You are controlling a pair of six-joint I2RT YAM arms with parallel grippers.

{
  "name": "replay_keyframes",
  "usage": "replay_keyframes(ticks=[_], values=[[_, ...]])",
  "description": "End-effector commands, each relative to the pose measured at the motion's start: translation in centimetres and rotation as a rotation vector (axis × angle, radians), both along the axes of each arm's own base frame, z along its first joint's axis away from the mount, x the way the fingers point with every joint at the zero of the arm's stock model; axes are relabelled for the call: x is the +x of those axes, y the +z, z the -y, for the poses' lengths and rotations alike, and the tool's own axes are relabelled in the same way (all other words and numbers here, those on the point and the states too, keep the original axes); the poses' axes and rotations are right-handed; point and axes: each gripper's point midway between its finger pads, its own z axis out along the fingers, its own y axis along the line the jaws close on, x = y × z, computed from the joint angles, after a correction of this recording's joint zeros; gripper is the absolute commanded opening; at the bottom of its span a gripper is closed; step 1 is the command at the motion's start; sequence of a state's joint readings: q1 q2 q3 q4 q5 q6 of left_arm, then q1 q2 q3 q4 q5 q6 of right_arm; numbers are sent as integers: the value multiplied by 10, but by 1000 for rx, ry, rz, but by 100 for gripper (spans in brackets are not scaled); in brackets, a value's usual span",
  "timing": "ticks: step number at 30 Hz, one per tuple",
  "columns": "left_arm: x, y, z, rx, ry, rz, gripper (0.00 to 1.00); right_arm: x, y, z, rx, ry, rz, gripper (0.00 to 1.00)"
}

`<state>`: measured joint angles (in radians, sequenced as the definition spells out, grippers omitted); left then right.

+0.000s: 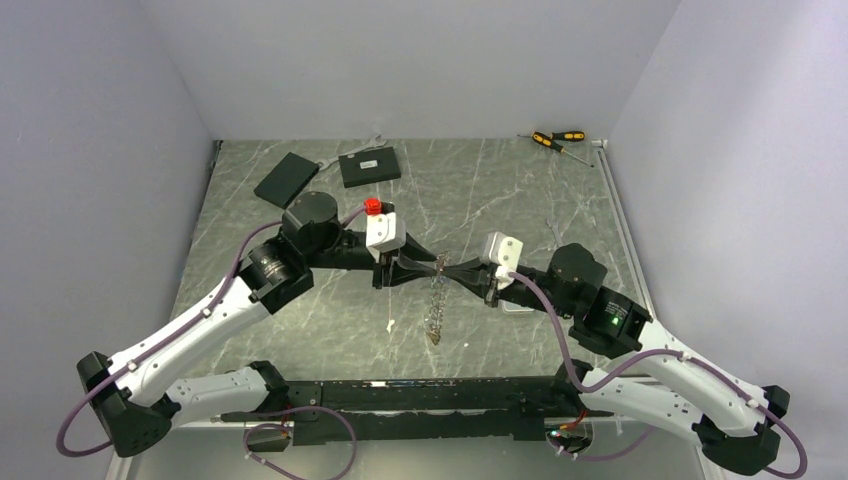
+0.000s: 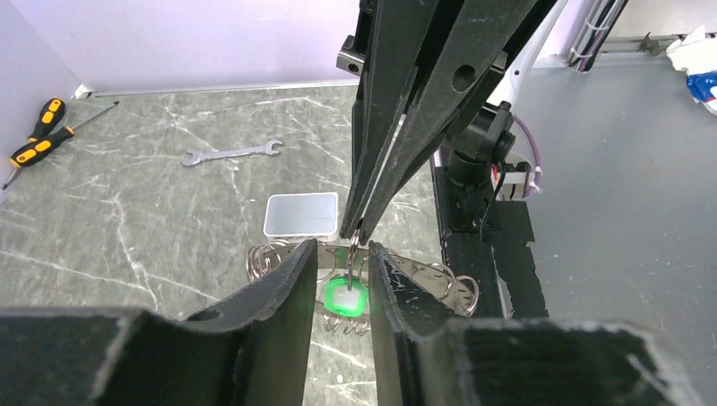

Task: Put the keys on the keyring

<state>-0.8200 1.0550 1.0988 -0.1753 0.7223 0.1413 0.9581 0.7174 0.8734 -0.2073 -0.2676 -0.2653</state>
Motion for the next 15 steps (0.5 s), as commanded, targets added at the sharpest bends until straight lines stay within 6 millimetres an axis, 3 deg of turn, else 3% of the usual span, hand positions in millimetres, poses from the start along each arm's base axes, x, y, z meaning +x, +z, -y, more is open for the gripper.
replay_keyframes(ticks=[1, 15], values=[[-5, 6, 6, -34, -40, -9, 32, -5, 41, 2, 127, 13, 72, 0], [-4, 3, 7, -42, -38, -3, 23, -8, 47, 3, 159, 20, 83, 0]])
